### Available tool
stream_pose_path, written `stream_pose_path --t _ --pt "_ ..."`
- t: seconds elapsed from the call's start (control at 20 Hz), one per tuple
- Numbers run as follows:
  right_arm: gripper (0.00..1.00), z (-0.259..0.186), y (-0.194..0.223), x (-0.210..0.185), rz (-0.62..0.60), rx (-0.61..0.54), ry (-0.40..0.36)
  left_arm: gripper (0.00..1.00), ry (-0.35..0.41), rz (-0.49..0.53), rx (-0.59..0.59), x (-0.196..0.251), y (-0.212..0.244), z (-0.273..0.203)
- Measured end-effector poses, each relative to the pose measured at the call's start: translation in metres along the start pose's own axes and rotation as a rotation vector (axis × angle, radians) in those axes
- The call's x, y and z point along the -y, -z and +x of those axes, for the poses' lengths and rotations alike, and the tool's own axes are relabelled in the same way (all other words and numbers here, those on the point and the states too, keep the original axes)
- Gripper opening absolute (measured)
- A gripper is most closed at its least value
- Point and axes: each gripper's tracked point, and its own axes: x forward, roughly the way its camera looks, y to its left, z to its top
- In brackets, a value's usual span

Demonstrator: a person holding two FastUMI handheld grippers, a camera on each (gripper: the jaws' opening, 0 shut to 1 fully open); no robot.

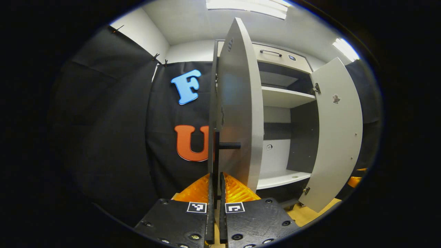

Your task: Open the right door of the double-door shoe cabinet with the right hand, and open the left door with the left hand.

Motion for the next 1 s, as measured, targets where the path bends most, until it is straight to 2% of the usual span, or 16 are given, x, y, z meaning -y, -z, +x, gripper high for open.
stream_pose_path --t 0.1,0.2,0.25,0.3,0.4,0.5,0.6,0.7,0.8,1.0 --pt "0.93 0.002 -0.002 -0.003 -0.010 0.001 -0.012 0.05 -0.081 -0.003 0.011 -0.031 -0.004 -0.001" --pt "0.94 0.002 -0.001 -0.003 -0.022 -0.001 -0.021 0.00 -0.030 -0.062 0.007 -0.029 -0.005 0.000" --pt "0.94 0.001 -0.001 -0.002 -0.026 -0.005 -0.022 0.00 0.001 -0.099 0.018 -0.024 -0.009 0.003" --pt "0.93 0.000 0.000 -0.003 -0.025 -0.010 -0.024 0.05 0.010 -0.124 0.021 -0.029 -0.008 0.004" --pt "0.94 0.000 -0.001 -0.007 -0.007 -0.004 -0.028 0.05 0.014 -0.201 0.013 -0.027 -0.003 -0.002" --pt "0.94 0.000 0.001 -0.004 0.003 -0.002 -0.014 0.05 -0.054 -0.252 0.027 -0.038 0.005 -0.029" --pt "0.94 -0.001 0.002 0.005 -0.009 -0.012 0.017 0.00 -0.130 -0.239 0.066 -0.040 0.014 -0.058" --pt "0.92 -0.001 0.003 0.014 -0.021 -0.019 0.046 0.00 -0.111 -0.205 0.079 -0.013 0.020 -0.069" --pt "0.94 0.002 0.002 0.019 -0.026 -0.026 0.067 0.00 -0.035 -0.166 0.068 0.034 0.030 -0.064" --pt "0.94 0.003 -0.003 0.006 0.002 -0.004 0.031 0.00 0.061 -0.091 0.005 0.108 0.060 -0.053"
